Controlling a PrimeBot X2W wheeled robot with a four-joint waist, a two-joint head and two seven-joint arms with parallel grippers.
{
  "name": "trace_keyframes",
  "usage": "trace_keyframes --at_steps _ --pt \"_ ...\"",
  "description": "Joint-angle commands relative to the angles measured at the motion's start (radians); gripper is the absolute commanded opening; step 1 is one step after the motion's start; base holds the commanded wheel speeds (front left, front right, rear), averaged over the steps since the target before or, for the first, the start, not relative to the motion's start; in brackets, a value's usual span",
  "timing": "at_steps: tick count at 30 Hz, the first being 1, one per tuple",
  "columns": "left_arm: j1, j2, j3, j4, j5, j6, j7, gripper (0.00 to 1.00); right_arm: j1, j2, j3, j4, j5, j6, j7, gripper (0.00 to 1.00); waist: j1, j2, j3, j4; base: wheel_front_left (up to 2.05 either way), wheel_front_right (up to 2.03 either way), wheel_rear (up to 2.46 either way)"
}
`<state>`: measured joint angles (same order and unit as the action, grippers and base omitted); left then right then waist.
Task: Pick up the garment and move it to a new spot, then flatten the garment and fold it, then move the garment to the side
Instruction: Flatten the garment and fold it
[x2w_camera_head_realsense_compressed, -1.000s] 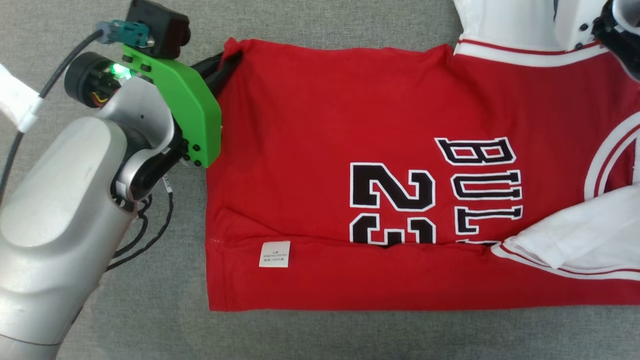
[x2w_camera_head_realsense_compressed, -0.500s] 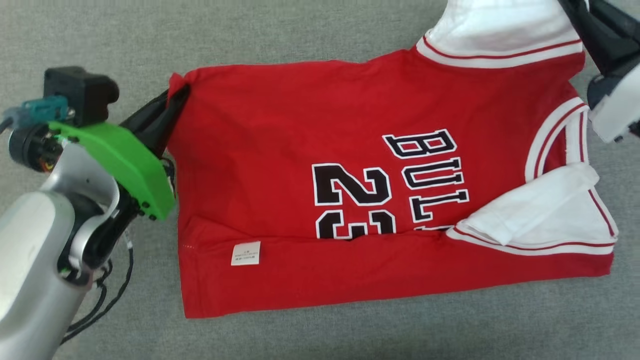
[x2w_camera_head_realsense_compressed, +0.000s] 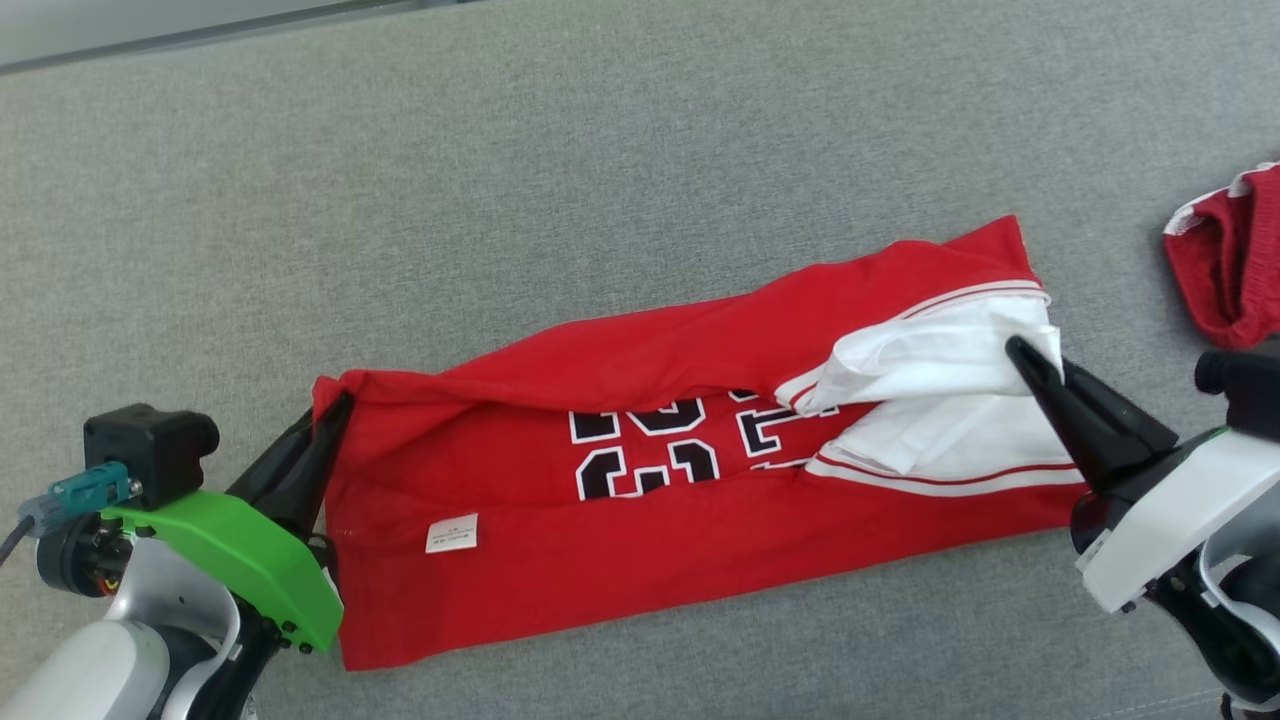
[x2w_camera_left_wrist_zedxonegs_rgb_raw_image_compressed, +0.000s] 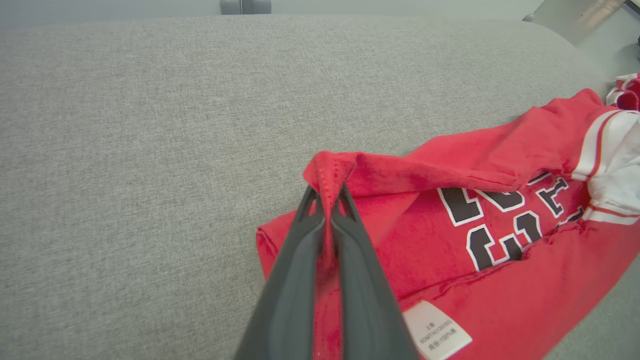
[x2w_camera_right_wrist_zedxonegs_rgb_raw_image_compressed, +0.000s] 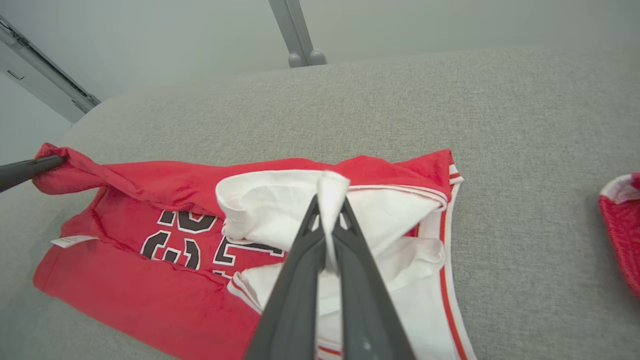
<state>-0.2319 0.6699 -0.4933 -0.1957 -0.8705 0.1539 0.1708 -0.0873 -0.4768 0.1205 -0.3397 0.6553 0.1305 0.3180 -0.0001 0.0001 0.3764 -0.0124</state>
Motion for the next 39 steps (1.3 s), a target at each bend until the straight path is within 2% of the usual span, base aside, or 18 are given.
trace_keyframes --at_steps 1,6,7,9,10,11,12,14,18,21,23,26,28,30,35,39 --pt "0.024 -0.004 0.006 0.005 -0.008 0.001 -0.016 0.00 0.016 0.012 0.008 0.014 -0.016 0.000 -0.005 0.00 0.0001 -0.0001 -0.038 -0.028 0.00 0.00 0.00" --pt "0.062 -0.011 -0.013 0.050 0.003 -0.013 -0.045 0.00 0.012 0.025 0.061 0.103 -0.032 0.000 0.000 0.00 0.0001 -0.0001 -0.063 -0.031 0.00 0.00 0.00" --pt "0.069 -0.013 -0.018 0.058 0.005 -0.016 -0.051 0.03 0.007 0.023 0.070 0.117 -0.033 0.000 -0.002 0.00 0.0001 -0.0001 -0.068 -0.031 0.00 0.00 0.00" --pt "0.081 -0.022 -0.022 0.070 0.003 -0.020 -0.065 0.15 -0.005 0.014 0.083 0.154 -0.048 0.000 -0.014 0.00 0.0001 -0.0001 -0.078 -0.029 0.00 0.00 0.00" --pt "0.090 -0.022 -0.025 0.080 0.009 -0.015 -0.070 0.29 -0.003 0.014 0.089 0.171 -0.051 0.000 -0.016 0.04 0.0001 -0.0001 -0.082 -0.028 0.00 0.00 0.00" --pt "0.100 -0.020 -0.031 0.092 0.024 -0.007 -0.080 0.71 -0.002 0.008 0.094 0.192 -0.065 0.000 -0.019 1.00 0.0001 -0.0001 -0.087 -0.027 0.00 0.00 0.00" --pt "0.111 -0.017 -0.038 0.104 0.034 -0.001 -0.083 1.00 0.000 0.004 0.092 0.211 -0.075 0.000 -0.016 1.00 0.0001 -0.0001 -0.092 -0.027 0.00 0.00 0.00" --pt "0.137 -0.023 -0.046 0.132 0.057 0.022 -0.105 1.00 0.005 -0.002 0.083 0.238 -0.099 0.000 -0.021 1.00 0.0001 -0.0001 -0.101 -0.025 0.00 0.00 0.00" --pt "0.199 -0.032 -0.039 0.203 0.139 0.110 -0.217 1.00 0.024 0.000 0.045 0.236 -0.106 0.000 -0.009 1.00 0.0001 -0.0001 -0.113 -0.026 0.00 0.00 0.00" --pt "0.246 -0.078 0.014 0.218 0.157 0.192 -0.348 1.00 0.043 -0.005 -0.011 0.194 -0.108 0.000 0.024 1.00 0.0001 -0.0001 -0.112 -0.018 0.00 0.00 0.00" --pt "0.267 -0.110 0.047 0.213 0.172 0.229 -0.403 1.00 0.043 -0.013 -0.044 0.165 -0.116 0.000 0.056 1.00 0.0001 -0.0001 -0.103 -0.006 0.00 0.00 0.00" --pt "0.273 -0.172 0.095 0.197 0.211 0.255 -0.432 1.00 0.007 -0.011 -0.077 0.160 -0.148 0.000 0.115 1.00 0.0001 -0.0001 -0.080 0.017 0.00 0.00 0.00" --pt "0.254 -0.220 0.136 0.172 0.258 0.257 -0.437 1.00 -0.025 -0.005 -0.066 0.179 -0.170 0.000 0.156 1.00 0.0001 -0.0001 -0.065 0.035 0.00 0.00 0.00" --pt "0.245 -0.278 0.175 0.150 0.309 0.241 -0.436 1.00 -0.058 -0.001 -0.041 0.217 -0.179 0.000 0.199 1.00 0.0001 -0.0001 -0.050 0.052 0.00 0.00 0.00" --pt "0.261 -0.407 0.253 0.163 0.394 0.151 -0.436 1.00 -0.131 -0.016 -0.005 0.348 -0.247 0.000 0.250 1.00 0.0001 -0.0001 -0.029 0.090 0.00 0.00 0.00" --pt "0.274 -0.475 0.308 0.197 0.436 0.082 -0.436 1.00 -0.142 -0.008 -0.006 0.431 -0.249 0.000 0.272 1.00 0.0001 -0.0001 -0.030 0.109 0.00 0.00 0.00"
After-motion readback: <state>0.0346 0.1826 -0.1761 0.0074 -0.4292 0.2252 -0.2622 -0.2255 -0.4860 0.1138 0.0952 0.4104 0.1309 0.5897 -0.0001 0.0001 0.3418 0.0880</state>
